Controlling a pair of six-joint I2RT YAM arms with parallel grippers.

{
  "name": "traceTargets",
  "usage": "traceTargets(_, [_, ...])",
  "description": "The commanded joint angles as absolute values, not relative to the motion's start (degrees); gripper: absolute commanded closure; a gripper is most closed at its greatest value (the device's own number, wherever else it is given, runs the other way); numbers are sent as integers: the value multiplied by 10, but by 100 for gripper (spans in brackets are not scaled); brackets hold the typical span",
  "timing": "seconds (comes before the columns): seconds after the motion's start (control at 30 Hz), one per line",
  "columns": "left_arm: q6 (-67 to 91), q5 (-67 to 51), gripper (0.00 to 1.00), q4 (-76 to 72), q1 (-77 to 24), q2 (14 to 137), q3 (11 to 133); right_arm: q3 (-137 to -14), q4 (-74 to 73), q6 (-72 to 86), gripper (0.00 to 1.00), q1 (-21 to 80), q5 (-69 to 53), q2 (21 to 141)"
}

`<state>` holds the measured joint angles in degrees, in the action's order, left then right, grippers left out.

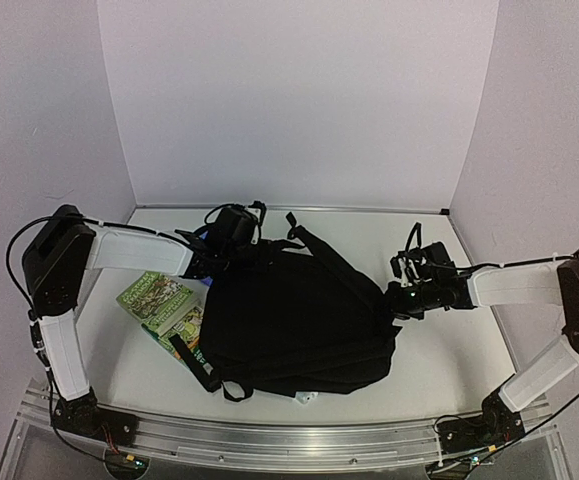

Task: Pack the student bag
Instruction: Unzip the student bag at the center of the board.

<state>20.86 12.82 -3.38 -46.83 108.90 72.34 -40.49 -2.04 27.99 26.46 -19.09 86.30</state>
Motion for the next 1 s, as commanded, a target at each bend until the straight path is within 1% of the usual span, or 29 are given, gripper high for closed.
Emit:
traceTargets(0.0, [213, 164, 100, -46, -435, 1021, 691, -390, -29, 305, 100, 261, -116, 838])
traceTargets(0.23, [237, 166, 100, -43, -404, 983, 645, -375, -36, 327, 100, 260, -88, 808])
traceTargets(0.43, [251, 146, 100, -37, -388, 977, 639, -363, -38, 348, 100, 259, -82, 776])
traceTargets(0.63, [205, 40, 100, -50, -388, 1017, 697, -357, -45, 350, 100, 259, -129, 749])
traceTargets(0.77, [189, 9, 100, -43, -388, 1053, 749, -325, -50, 381, 100, 260, -167, 703])
traceTargets(0.87, [183, -28, 100, -38, -388, 1073, 781, -296, -51, 406, 100, 260, -170, 670])
traceTargets(0.9, [182, -46, 95, -29, -388, 1080, 796, -282, -52, 415, 98, 260, -165, 655])
traceTargets(0.93, [184, -49, 88, -24, -388, 1079, 799, -279, -56, 418, 91, 260, -160, 646])
traceTargets(0.97, [192, -50, 73, -16, -388, 1071, 797, -276, -62, 419, 86, 260, -157, 638])
